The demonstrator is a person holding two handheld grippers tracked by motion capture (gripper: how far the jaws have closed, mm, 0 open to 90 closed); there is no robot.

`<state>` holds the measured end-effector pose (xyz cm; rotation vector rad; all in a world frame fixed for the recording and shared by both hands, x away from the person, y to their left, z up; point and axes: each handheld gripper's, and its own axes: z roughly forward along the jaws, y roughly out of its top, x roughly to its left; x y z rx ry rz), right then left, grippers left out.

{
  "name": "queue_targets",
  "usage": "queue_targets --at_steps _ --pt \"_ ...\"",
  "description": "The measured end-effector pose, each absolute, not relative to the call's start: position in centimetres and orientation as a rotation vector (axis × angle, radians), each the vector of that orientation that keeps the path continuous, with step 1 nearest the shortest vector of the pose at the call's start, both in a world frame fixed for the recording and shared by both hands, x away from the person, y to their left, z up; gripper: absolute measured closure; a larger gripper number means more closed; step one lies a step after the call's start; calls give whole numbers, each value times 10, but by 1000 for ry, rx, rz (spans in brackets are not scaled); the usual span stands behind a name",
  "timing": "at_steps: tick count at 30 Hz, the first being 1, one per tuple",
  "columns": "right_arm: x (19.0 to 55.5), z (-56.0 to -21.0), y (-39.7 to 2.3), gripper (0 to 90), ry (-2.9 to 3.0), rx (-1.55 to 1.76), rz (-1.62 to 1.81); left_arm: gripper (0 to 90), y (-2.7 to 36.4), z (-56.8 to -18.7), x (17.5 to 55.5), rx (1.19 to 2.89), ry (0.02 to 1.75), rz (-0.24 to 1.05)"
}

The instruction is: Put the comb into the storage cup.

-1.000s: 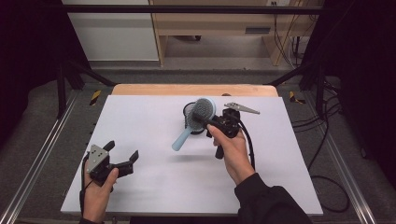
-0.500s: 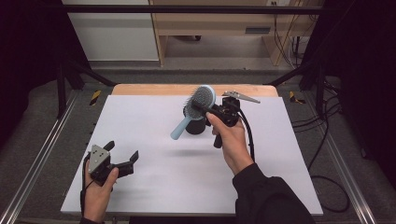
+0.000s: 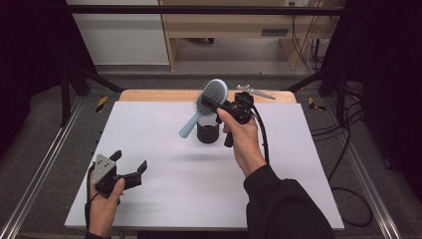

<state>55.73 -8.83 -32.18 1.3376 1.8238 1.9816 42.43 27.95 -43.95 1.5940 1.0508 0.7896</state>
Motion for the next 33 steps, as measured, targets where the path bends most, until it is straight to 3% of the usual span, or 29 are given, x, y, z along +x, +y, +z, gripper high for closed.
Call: queue_targets --at_steps 33 --pt "578 -308 -92 529 1732 1368 1944 35 281 -439 424 1579 1044 798"
